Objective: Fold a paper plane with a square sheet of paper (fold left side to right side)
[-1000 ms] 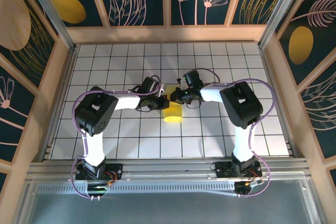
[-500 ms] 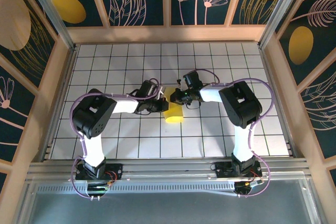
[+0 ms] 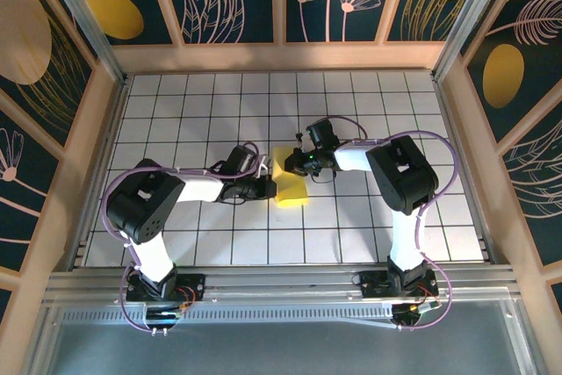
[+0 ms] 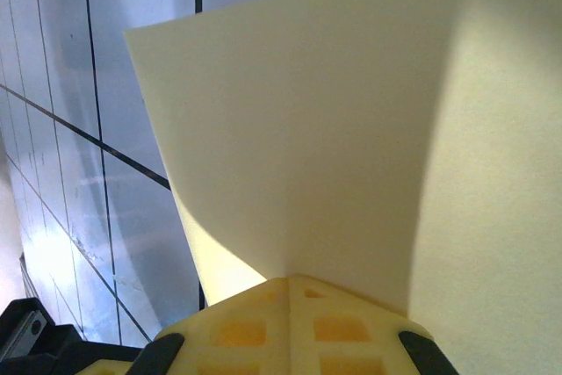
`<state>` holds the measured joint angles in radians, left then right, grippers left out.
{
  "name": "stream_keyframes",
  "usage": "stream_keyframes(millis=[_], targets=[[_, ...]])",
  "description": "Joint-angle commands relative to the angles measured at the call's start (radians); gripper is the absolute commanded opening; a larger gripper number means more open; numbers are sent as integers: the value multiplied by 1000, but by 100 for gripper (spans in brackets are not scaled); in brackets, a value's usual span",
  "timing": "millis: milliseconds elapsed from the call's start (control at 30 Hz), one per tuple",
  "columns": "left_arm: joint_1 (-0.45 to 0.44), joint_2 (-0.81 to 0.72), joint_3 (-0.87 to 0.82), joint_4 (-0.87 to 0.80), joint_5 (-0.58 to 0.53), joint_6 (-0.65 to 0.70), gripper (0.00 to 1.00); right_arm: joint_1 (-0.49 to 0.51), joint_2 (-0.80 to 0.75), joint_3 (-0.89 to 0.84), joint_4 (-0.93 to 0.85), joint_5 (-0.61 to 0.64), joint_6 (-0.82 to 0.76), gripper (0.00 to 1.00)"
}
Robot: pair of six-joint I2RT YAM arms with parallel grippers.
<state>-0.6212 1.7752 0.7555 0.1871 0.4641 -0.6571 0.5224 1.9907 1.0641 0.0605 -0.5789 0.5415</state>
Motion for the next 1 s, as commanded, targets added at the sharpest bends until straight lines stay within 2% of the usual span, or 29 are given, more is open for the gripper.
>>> stream_keyframes(millis=[0,167,500,767,967], targets=[[-5,-31,9,-128,27,-43,0,-25,54,-42,-82,96,-12,0],[7,-25,99,-121,40,-50,1,-23,50,-44,-75,91,-10,0],[3,117,164,-54,109,-52,0,-23,47,-47,-79,93,-14,0],[-10,127,123,-60,110,-43,0,-24,46,-48,-81,96,-15,0],[-25,71,43,-110,104,-16,0,-24,48,-48,-85,102,-17,0]])
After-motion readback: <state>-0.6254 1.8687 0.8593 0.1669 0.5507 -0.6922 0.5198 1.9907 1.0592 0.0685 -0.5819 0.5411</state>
